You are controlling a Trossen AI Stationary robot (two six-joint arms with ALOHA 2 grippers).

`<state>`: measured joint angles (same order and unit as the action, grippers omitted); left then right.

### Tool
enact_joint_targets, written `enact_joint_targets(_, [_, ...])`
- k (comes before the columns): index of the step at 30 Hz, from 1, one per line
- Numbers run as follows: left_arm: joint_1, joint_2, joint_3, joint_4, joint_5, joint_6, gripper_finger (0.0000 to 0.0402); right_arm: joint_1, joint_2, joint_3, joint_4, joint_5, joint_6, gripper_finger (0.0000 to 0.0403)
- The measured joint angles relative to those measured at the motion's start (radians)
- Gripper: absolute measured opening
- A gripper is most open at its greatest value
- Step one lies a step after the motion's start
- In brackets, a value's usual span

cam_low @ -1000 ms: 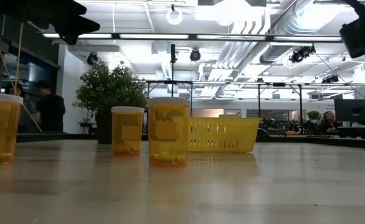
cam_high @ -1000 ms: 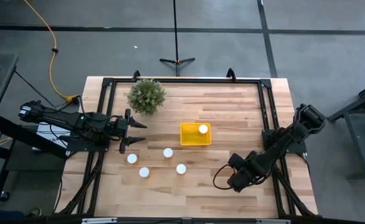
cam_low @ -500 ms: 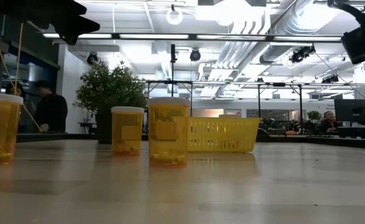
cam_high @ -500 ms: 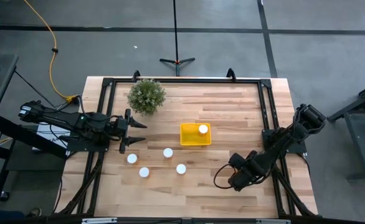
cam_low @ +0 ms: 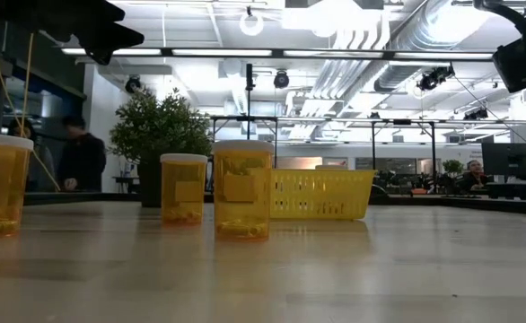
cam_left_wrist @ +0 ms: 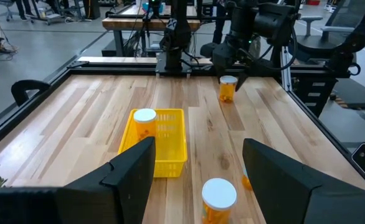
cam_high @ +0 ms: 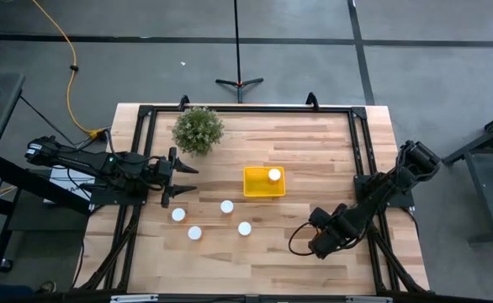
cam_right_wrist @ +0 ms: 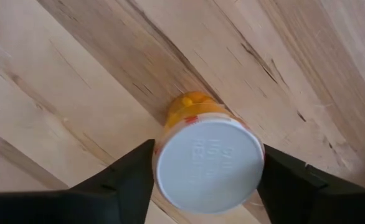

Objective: Pick and place pill bottles into a basket
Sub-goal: Put the orange pill bottle into the bottom right corner of the yellow basket

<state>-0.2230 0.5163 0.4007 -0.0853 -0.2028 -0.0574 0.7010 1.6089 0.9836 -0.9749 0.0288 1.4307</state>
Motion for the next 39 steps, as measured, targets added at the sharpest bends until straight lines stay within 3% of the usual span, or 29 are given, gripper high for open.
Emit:
enact_joint_targets(12, [0.0, 0.0, 0.0, 0.0, 0.0, 0.0, 0.0276, -0.008, 0.0, 0.006, 0.012, -0.011, -0.027, 0.0217])
enact_joint_targets(18, [0.0, 0.0, 0.0, 0.0, 0.0, 0.0, 0.0276, -0.046, 0.0, 0.066, 0.019, 0.006, -0.121, 0.0212])
enact_joint_targets(30, [0.0, 0.0, 0.0, 0.0, 0.0, 0.0, 0.0276, -0.258, 0.0, 0.231, 0.061, 0.146, -0.574, 0.021])
enact_joint_targets(39, [0.0, 0.0, 0.0, 0.0, 0.0, 0.0, 0.0276, -0.494, 0.0, 0.282, 0.109, 0.137, -0.916, 0.0209])
